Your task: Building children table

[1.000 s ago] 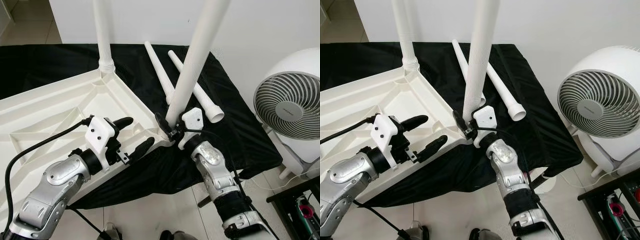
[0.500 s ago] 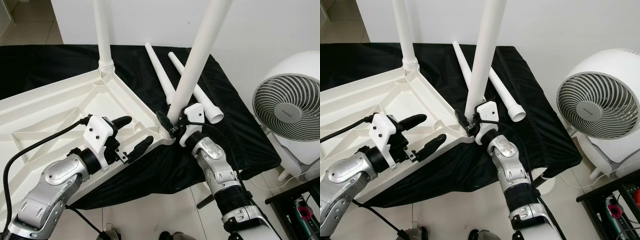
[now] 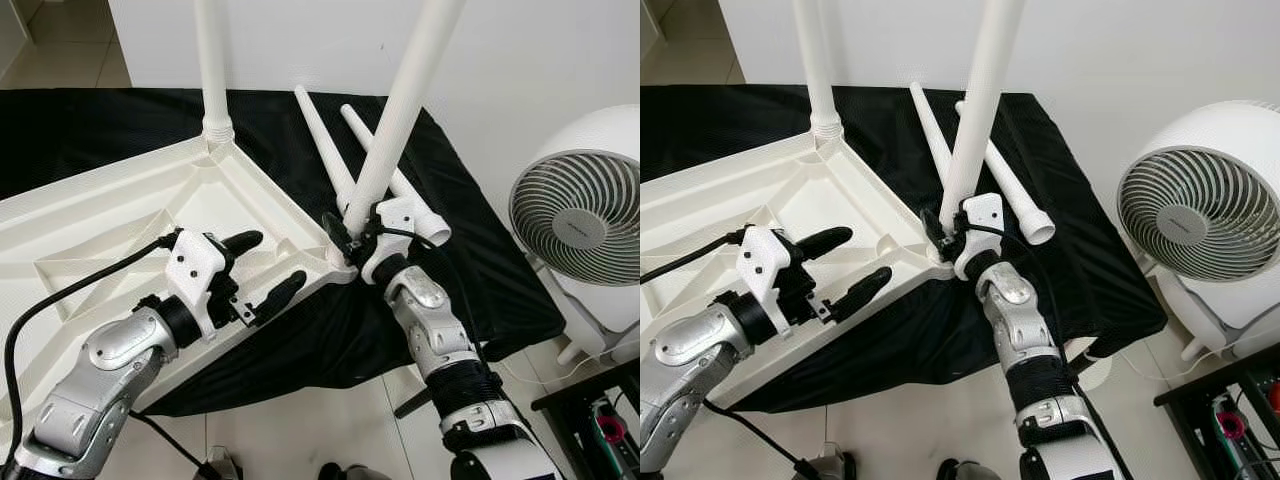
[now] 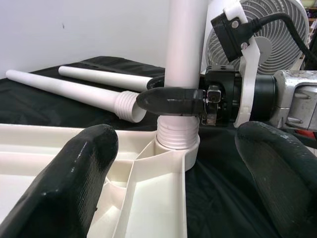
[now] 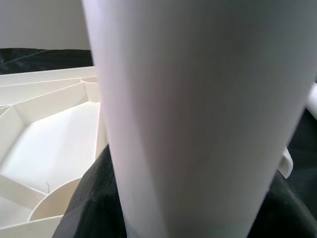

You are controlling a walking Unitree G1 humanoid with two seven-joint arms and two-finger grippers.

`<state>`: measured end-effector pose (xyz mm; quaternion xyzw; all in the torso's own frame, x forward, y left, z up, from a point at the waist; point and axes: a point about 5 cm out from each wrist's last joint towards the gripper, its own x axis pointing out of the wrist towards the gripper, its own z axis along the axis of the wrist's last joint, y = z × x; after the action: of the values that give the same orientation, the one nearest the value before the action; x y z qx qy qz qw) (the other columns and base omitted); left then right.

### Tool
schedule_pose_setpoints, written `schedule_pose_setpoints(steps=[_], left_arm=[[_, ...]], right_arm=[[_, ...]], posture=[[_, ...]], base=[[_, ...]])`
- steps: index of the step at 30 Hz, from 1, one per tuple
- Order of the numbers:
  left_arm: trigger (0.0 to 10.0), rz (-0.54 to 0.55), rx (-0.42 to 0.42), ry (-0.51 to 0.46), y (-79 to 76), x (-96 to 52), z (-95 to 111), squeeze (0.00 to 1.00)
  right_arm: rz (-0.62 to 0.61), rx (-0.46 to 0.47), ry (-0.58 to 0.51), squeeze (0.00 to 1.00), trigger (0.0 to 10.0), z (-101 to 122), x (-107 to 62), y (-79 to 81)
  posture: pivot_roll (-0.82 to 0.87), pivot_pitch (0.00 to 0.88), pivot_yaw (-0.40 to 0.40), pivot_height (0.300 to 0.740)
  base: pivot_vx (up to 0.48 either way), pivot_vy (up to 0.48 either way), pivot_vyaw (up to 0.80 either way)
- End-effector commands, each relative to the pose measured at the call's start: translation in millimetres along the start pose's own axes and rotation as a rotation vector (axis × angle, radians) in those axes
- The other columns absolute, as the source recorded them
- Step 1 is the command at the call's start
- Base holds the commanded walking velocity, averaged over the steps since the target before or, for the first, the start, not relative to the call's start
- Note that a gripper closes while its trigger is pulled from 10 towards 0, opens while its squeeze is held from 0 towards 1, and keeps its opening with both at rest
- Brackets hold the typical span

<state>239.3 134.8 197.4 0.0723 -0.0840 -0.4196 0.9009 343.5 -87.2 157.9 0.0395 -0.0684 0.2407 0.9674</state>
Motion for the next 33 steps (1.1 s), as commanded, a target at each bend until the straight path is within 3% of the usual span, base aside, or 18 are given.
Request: schedule_pose_setpoints(steps=[1, 5, 14, 22, 24, 25, 26, 33], left_arm=[[10.0, -0.048, -0.002, 0.001, -4.5, -1.1, 1.0, 0.00], [10.0, -0.041, -0.007, 0.002, -5.2, -2.3, 0.6, 0.00], [10.0, -0.044, -0.014, 0.000, -6.2, -1.4, 0.7, 0.00], [10.0, -0.045, -0.015, -0.004, -6.6, -0.2, 0.9, 0.00], [10.0, -0.045, -0.015, -0.005, -6.9, 0.4, 1.2, 0.00], [10.0, -0.045, -0.015, -0.005, -6.9, 0.4, 1.2, 0.00], [10.0, -0.044, -0.015, -0.008, -7.1, 0.7, 1.6, 0.00], [10.0, -0.041, -0.019, -0.008, -7.9, 0.8, 1.0, 0.00]], right_arm=[[-0.097, 0.055, 0.135, 0.00, 10.0, -30.9, -14.3, -11.5], [-0.221, 0.013, 0.110, 0.00, 10.0, -31.1, -14.1, -7.5], [-0.407, 0.036, 0.091, 0.00, 10.0, -30.5, -3.5, 3.6], [-0.409, 0.029, 0.060, 0.00, 10.0, -24.7, 1.7, 22.6], [-0.307, 0.037, 0.042, 0.00, 10.0, -22.9, 4.1, 37.2], [-0.307, 0.037, 0.042, 0.00, 10.0, -22.9, 4.1, 37.2], [-0.275, 0.044, 0.024, 0.97, 10.0, -21.6, 4.3, 42.1], [-0.210, 0.066, -0.037, 1.00, 10.0, -15.0, -0.2, 36.7]], posture=[[0.17, 0.149, -0.089, 0.740], [0.17, 0.155, -0.092, 0.740], [0.17, 0.158, -0.092, 0.740], [0.17, 0.158, -0.096, 0.740], [0.17, 0.159, -0.098, 0.740], [0.17, 0.159, -0.098, 0.740], [0.17, 0.159, -0.100, 0.740], [0.16, 0.160, -0.102, 0.740]], base=[[0.000, 0.000, 0.00], [0.000, 0.000, 0.00], [0.000, 0.000, 0.00], [0.000, 0.000, 0.00], [0.000, 0.000, 0.00], [0.000, 0.000, 0.00], [0.000, 0.000, 0.00], [0.000, 0.000, 0.00]])
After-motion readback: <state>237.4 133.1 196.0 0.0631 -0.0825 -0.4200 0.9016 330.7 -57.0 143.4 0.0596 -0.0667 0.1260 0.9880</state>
